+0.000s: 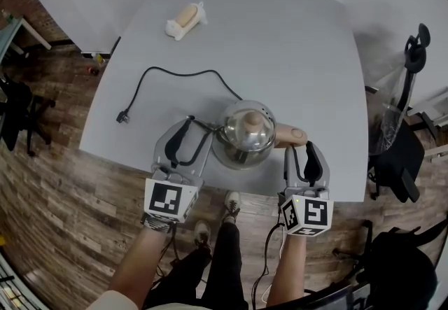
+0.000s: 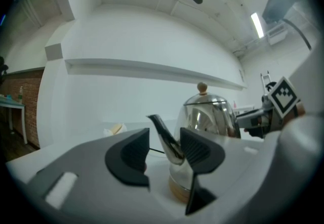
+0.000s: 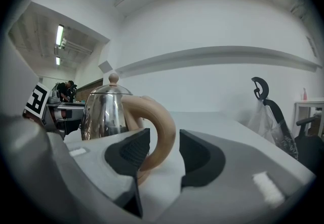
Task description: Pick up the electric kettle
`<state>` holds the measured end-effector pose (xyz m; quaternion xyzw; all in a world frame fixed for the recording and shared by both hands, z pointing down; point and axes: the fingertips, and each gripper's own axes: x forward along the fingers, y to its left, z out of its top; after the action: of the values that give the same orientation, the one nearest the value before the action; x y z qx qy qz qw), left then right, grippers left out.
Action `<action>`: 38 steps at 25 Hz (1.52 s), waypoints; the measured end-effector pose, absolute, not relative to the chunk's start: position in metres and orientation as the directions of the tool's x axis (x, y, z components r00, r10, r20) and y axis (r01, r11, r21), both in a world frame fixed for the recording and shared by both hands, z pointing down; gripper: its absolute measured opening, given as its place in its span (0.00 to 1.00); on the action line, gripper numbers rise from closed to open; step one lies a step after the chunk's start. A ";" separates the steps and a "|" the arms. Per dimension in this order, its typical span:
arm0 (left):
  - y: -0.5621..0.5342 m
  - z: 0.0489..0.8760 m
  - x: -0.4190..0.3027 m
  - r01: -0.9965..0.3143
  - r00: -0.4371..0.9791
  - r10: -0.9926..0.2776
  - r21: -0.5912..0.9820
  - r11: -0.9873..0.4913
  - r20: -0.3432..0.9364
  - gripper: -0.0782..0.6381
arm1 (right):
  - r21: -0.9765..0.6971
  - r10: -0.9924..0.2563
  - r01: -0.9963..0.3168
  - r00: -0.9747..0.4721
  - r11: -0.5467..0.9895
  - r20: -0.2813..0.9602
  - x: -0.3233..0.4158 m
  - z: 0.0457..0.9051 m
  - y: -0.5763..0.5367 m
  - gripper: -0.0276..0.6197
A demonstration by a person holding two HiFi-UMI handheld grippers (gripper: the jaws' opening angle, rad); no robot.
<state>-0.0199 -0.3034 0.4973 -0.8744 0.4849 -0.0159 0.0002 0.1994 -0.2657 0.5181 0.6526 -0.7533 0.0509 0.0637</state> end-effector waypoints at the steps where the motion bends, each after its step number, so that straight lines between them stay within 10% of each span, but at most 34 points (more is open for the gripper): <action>1: -0.304 0.501 -0.022 -0.846 0.531 -0.847 -0.032 -0.532 0.033 0.40 | 0.008 -0.976 -0.989 -0.142 0.145 0.164 0.199 0.519 -0.267 0.33; 38: -0.327 0.491 -0.020 -0.841 0.540 -0.841 -0.017 -0.540 0.030 0.40 | 0.012 -0.972 -0.985 -0.169 0.173 0.160 0.192 0.515 -0.291 0.33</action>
<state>-0.0203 -0.3273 0.4915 -0.8774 0.4795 -0.0173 0.0001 0.1921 -0.2907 0.5149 0.6412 -0.7631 0.0469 0.0655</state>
